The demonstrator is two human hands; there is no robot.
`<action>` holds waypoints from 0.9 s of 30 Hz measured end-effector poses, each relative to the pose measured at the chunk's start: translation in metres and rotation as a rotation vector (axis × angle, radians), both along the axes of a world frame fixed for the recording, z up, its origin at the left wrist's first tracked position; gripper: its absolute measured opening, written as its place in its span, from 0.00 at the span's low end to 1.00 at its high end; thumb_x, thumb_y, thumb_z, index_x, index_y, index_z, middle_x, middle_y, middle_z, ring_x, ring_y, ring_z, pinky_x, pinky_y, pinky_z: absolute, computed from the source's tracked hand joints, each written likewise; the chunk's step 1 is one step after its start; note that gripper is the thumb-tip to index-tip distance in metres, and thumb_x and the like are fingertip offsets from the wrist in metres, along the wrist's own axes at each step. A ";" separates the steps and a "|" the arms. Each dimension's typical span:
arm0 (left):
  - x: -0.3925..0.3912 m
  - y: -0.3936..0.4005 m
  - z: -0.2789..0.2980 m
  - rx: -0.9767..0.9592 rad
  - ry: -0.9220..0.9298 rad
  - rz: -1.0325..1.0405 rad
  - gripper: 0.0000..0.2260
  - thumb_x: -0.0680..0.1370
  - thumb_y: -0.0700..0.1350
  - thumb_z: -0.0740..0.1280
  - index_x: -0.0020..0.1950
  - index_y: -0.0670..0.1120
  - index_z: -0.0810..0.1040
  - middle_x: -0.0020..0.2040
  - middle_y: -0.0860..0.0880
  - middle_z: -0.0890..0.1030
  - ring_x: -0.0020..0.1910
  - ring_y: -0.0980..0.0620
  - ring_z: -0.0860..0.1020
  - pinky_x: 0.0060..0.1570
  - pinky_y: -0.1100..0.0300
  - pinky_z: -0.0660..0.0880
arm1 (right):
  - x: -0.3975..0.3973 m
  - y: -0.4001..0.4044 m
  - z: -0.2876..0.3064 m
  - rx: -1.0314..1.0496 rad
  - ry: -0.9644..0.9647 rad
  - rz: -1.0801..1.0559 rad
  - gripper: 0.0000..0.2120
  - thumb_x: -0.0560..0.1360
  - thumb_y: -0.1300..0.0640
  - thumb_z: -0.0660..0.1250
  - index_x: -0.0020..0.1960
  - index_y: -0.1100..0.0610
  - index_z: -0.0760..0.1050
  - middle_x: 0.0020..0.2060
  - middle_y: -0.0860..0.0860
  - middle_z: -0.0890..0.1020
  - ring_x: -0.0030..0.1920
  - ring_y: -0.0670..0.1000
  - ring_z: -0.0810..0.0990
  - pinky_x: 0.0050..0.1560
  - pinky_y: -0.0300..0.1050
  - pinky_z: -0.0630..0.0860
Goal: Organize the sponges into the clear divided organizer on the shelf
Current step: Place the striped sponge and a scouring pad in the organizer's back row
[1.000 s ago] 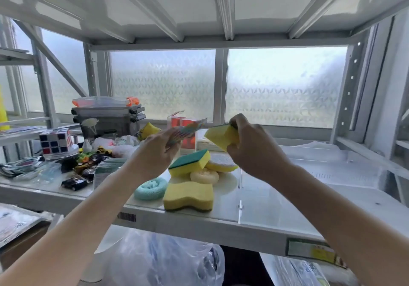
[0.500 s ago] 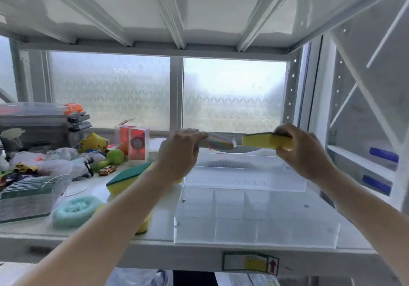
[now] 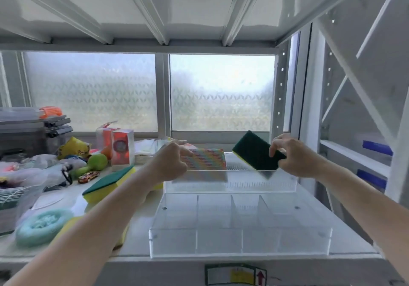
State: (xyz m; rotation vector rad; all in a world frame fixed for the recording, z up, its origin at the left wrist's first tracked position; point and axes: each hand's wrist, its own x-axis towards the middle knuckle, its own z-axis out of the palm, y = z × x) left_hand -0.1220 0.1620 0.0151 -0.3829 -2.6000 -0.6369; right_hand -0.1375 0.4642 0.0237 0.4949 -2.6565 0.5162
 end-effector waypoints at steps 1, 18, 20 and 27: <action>0.000 0.000 0.000 0.019 -0.010 -0.005 0.21 0.70 0.34 0.62 0.60 0.49 0.79 0.72 0.47 0.67 0.71 0.47 0.63 0.69 0.60 0.56 | -0.001 -0.003 0.000 -0.029 -0.015 -0.021 0.10 0.70 0.67 0.64 0.40 0.52 0.73 0.48 0.52 0.73 0.51 0.53 0.73 0.49 0.41 0.70; -0.019 0.000 0.008 0.074 -0.106 -0.001 0.25 0.69 0.36 0.69 0.65 0.44 0.71 0.52 0.47 0.77 0.48 0.50 0.74 0.45 0.63 0.70 | -0.013 -0.024 0.009 0.212 -0.074 -0.104 0.38 0.67 0.67 0.66 0.74 0.53 0.58 0.66 0.51 0.70 0.68 0.52 0.64 0.63 0.45 0.66; -0.020 0.000 0.007 0.075 -0.105 -0.012 0.25 0.69 0.35 0.68 0.66 0.44 0.71 0.52 0.47 0.77 0.48 0.51 0.74 0.45 0.63 0.70 | -0.015 -0.024 0.008 0.241 -0.063 -0.113 0.34 0.68 0.67 0.66 0.71 0.51 0.64 0.65 0.49 0.71 0.67 0.52 0.65 0.63 0.47 0.67; -0.019 -0.002 0.008 0.077 -0.058 -0.008 0.25 0.69 0.38 0.68 0.67 0.45 0.70 0.59 0.45 0.77 0.54 0.49 0.75 0.48 0.64 0.69 | -0.015 -0.022 0.009 0.155 -0.089 -0.092 0.27 0.70 0.59 0.67 0.68 0.51 0.69 0.65 0.50 0.72 0.65 0.51 0.69 0.64 0.48 0.69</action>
